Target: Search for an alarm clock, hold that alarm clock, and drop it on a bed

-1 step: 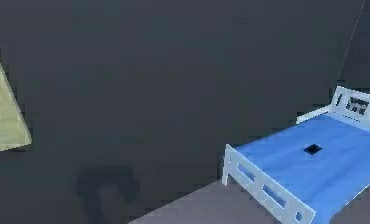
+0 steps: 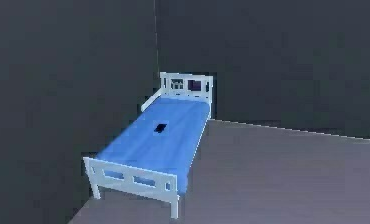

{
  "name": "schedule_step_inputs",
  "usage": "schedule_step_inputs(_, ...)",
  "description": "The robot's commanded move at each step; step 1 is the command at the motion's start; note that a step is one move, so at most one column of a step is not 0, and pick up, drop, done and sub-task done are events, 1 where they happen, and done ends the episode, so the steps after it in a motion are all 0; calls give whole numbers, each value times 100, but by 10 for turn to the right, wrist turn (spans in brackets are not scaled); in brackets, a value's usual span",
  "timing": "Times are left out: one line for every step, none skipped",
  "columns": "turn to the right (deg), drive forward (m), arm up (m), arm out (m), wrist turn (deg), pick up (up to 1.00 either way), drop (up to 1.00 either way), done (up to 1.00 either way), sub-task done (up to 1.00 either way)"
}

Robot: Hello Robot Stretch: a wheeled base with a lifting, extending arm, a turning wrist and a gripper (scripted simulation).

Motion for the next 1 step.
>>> schedule_step_inputs(450,0,0,0,0,0,0,0,0)
